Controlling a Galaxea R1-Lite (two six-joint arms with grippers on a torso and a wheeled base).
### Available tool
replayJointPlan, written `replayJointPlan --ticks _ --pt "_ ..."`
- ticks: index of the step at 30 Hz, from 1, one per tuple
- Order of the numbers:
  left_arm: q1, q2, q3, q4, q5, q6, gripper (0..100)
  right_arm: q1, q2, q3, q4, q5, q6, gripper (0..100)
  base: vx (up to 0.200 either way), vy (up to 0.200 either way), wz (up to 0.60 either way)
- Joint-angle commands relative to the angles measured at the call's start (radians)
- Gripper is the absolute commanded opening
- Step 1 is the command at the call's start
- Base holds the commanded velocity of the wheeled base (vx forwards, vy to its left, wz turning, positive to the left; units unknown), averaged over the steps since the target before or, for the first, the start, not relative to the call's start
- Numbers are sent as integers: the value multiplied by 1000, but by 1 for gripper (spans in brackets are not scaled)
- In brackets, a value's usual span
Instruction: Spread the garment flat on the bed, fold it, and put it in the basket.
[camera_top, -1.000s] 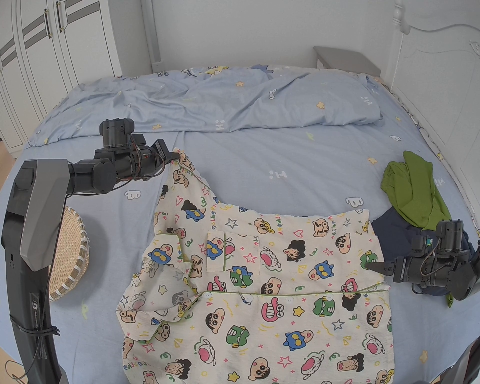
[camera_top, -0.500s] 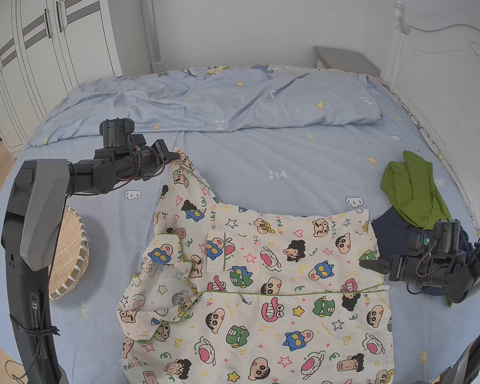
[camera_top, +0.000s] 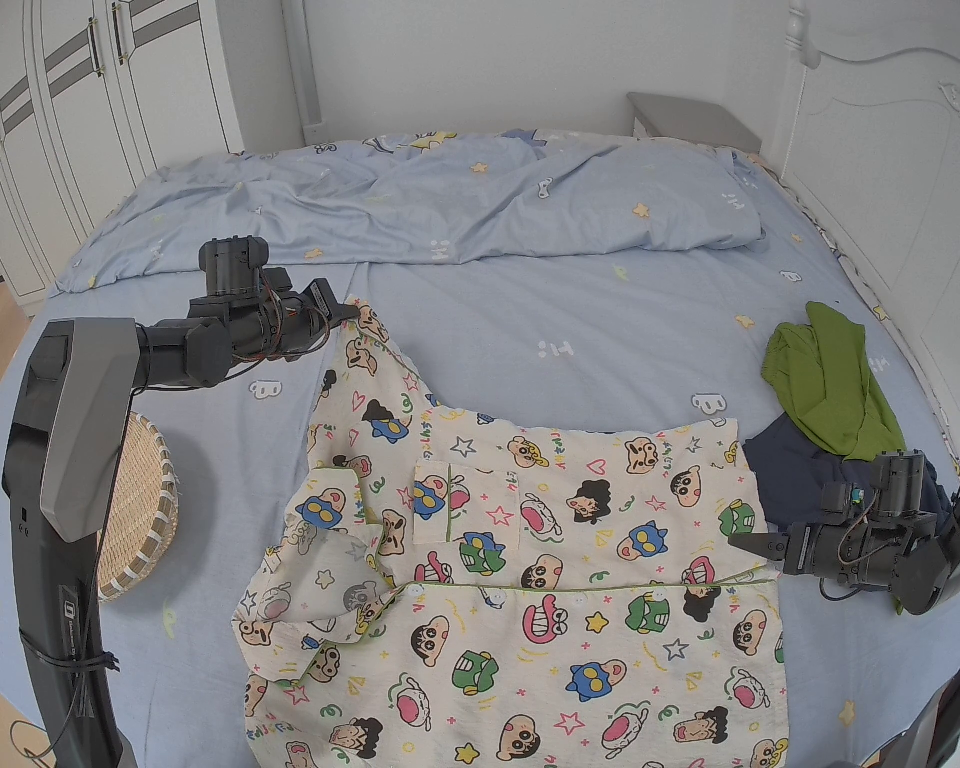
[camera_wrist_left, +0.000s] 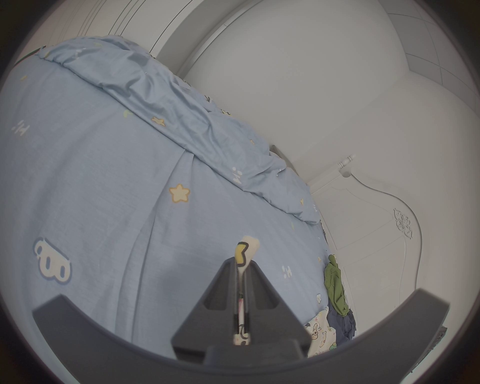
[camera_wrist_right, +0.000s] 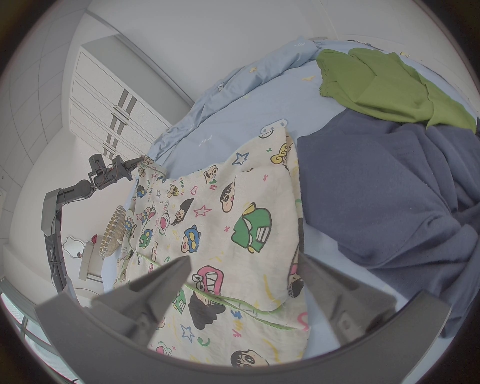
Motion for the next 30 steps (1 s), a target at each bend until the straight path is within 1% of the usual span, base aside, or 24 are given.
replayJointPlan --ticks 1,10,20,22,28,30 --pt "0 0 -1 0 0 1 0 -3 6 2 0 1 -2 0 0 0 0" --pt "0 0 -1 0 0 1 0 -7 6 4 0 -1 -3 0 0 0 0" --pt "0 1 -1 0 -1 1 0 -20 -42 73 14 -3 -6 0 0 0 0" --pt "0 1 -2 0 -1 1 0 -27 -33 101 2 -10 -8 0 0 0 0" --pt "1 3 -2 0 -1 1 0 -52 24 101 -12 -15 -43 0 0 0 0" --pt "1 3 -2 0 -1 1 0 -58 30 105 -26 -18 -43 0 0 0 0"
